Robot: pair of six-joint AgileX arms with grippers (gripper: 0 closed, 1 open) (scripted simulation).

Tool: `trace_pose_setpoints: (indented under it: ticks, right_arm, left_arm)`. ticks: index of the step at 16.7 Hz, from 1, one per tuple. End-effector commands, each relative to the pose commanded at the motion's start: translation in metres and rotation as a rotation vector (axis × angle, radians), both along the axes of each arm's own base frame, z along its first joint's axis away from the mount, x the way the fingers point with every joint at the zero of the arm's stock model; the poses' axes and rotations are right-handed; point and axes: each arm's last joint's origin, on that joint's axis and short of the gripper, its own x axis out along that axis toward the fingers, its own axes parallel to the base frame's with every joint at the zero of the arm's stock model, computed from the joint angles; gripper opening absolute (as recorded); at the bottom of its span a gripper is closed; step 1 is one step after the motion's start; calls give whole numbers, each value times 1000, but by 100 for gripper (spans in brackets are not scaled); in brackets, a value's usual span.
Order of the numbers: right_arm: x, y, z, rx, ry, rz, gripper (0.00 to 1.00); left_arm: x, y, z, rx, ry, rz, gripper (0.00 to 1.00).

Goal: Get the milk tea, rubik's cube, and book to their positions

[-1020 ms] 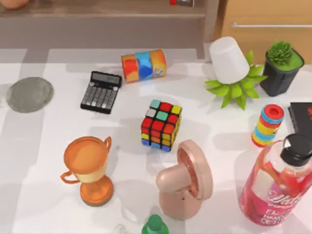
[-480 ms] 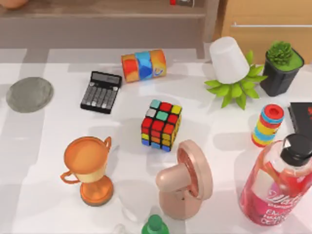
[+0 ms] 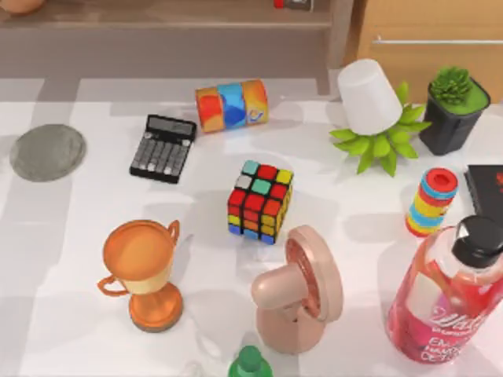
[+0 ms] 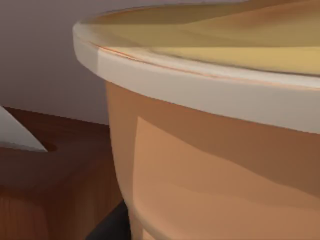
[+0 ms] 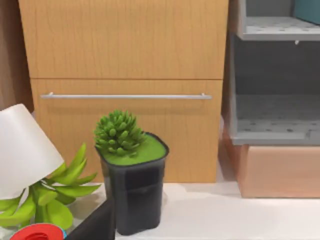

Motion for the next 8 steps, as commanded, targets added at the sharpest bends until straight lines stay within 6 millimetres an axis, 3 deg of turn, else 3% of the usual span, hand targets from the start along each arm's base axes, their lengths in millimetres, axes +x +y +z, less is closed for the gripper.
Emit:
trace_pose_setpoints:
  ticks: [8]
  right_arm:
    - [0,0,0,0,0,0,100]
  left_arm:
    - [0,0,0,0,0,0,0]
